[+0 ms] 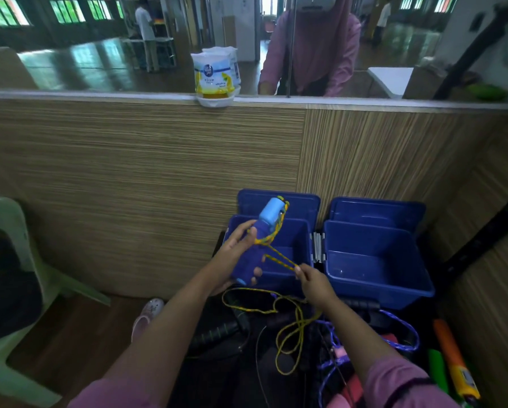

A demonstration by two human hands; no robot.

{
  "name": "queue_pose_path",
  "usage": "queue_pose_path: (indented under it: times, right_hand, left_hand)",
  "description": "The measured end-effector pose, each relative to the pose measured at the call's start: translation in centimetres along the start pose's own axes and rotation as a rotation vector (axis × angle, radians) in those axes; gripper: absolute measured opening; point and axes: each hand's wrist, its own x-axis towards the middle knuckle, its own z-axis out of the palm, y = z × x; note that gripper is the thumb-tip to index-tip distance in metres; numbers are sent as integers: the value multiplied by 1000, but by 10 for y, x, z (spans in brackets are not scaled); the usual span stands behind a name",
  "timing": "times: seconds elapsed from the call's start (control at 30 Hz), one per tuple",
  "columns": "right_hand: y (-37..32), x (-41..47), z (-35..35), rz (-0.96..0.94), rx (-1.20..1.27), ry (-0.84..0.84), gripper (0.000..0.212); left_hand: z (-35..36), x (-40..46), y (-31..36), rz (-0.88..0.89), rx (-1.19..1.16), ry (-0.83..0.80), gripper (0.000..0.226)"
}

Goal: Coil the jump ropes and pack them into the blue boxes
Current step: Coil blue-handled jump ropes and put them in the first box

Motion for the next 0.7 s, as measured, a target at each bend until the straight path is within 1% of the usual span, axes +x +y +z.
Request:
queue_pose_path:
  times: [0.07,0.1,0.17,0.2,0.23,0.27,0.33,0.4,0.47,0.57,0.63,0.7]
  right_hand:
    - [4,-4,1,19,-10,-11,34]
    - [3,-8,1,4,-11,-18,33]
    - [-5,-17,1,-51,-44,-39,31]
    - [-11,-21,1,-96,-102,-43,31]
    - [-18,-25,1,-142,-186,-39,32]
    - [-25,-30,0,-186,-265,-31,34]
    - [-40,-40,-5,-295,-364,-44,35]
    - [-56,-49,-12,-435,-435,-107,33]
    - [-72,-56,-22,-508,-511,-150,32]
    - [-95,-57,-45,-579,-654,-86,35]
    - [-108,-54,-61,-643,-712,-44,35]
    - [-115,-46,-75,-654,-705,-40,34]
  left_hand:
    - [1,5,4,30,60,34,60]
    - [1,8,4,46,107,89,56]
    - [-2,16,2,76,186,263,36]
    - [-4,20,0,94,244,361,24]
    - [-7,23,-1,103,320,452,18]
    - [-11,25,-3,103,414,532,19]
    - [-18,29,-9,108,625,661,27]
    - [-27,29,-14,59,864,716,38]
    - [-33,29,-18,-18,1069,702,48]
    - [-37,28,-29,-58,1414,528,57]
    - [-32,23,-35,-2,1612,381,60]
    - [-28,16,-38,119,1736,204,73]
